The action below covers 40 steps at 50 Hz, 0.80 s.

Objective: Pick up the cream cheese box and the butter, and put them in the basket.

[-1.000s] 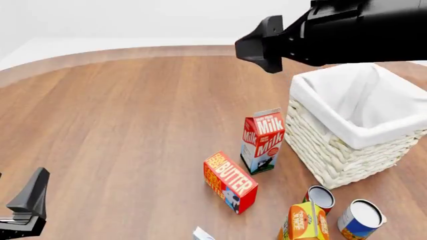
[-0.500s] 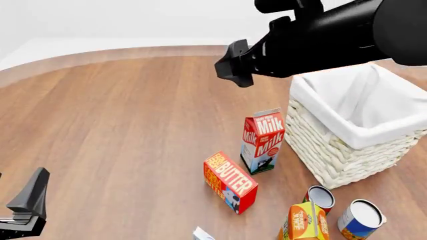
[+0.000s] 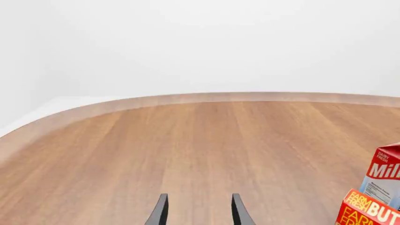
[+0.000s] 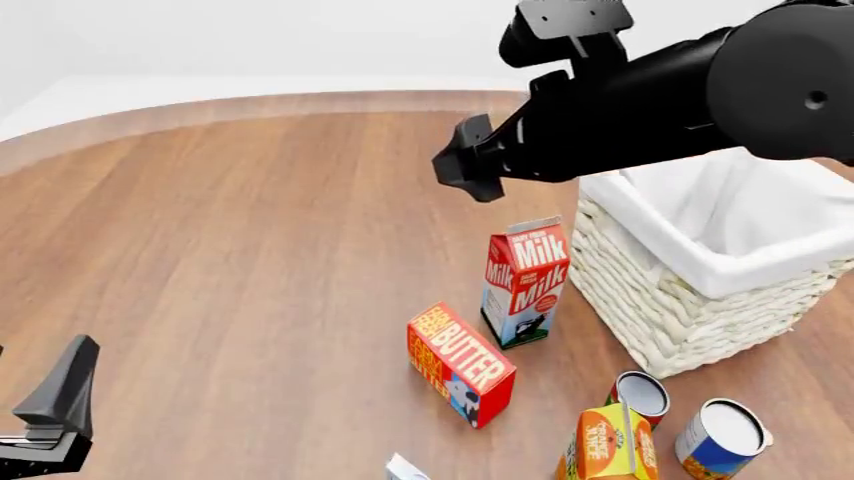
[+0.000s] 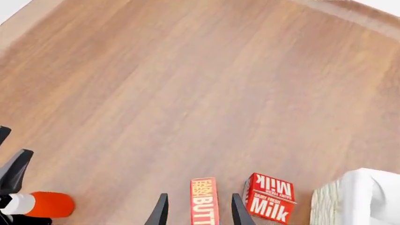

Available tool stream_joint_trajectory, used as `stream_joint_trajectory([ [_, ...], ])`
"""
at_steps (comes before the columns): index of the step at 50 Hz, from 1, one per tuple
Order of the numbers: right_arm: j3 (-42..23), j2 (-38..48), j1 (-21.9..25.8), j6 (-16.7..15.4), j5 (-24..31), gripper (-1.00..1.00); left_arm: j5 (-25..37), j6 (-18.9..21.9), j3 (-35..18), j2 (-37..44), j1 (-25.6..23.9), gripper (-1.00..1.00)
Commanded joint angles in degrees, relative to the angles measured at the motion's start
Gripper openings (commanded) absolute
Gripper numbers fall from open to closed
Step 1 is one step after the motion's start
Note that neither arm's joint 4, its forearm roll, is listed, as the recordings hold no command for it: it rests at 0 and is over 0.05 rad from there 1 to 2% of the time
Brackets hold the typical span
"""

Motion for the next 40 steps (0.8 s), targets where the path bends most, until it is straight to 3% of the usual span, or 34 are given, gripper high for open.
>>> stream_joint_trajectory([
  [1,9.59,0.02,-0.05,1.13,-4.58,1.00,0.00,0.00,0.00,0.00,0.00,1.00],
  [40,10.68,0.16,0.02,2.17,-5.81,1.00,0.00,0.00,0.00,0.00,0.00,1.00],
])
